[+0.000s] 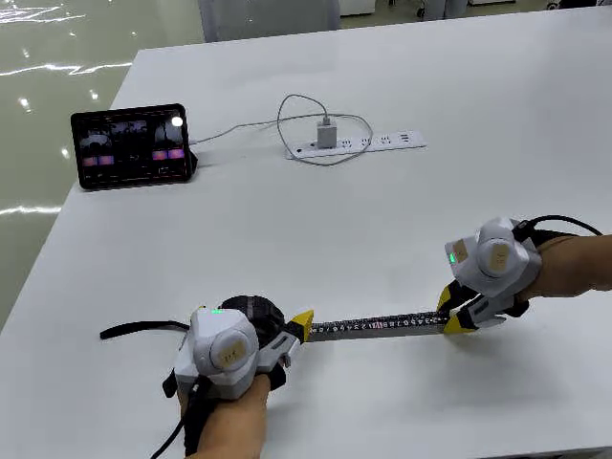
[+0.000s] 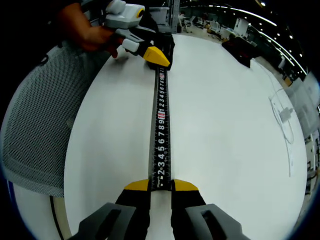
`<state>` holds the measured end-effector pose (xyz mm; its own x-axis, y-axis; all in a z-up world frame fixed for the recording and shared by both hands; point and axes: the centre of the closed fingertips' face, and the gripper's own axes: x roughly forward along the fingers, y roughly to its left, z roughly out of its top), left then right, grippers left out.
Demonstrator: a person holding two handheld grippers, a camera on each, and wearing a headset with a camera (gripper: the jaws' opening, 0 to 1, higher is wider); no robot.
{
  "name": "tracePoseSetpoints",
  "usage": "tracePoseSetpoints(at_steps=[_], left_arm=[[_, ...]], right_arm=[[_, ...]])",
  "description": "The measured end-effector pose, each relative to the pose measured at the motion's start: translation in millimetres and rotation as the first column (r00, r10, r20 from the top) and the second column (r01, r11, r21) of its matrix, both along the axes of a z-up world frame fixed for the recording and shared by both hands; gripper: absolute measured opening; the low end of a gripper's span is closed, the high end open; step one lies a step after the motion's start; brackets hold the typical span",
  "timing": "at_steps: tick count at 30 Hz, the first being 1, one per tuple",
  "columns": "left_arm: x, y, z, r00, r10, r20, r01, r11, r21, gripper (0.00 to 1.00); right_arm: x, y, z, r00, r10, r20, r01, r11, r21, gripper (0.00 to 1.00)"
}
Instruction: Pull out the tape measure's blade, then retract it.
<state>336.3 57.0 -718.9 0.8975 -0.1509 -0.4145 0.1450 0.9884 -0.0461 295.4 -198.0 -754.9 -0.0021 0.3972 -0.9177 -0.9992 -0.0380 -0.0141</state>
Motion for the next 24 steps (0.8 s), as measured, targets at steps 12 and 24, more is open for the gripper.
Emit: tracePoseSetpoints(at_steps=[12, 24], left_arm=[[1.3, 2.1, -0.8, 1.0, 0.003, 0.003, -0.003, 1.0, 0.025, 0.84], [-3.2, 6.0, -1.6, 1.0, 0.026, -0.012, -0.026, 1.0, -0.002, 0.71]], right_arm=[[1.4, -0.6, 0.8, 0.999, -0.039, -0.021, 0.039, 0.999, 0.002, 0.11], [1.5, -0.5, 0.4, 0.996, -0.088, -0.023, 0.088, 0.996, -0.014, 0.11]])
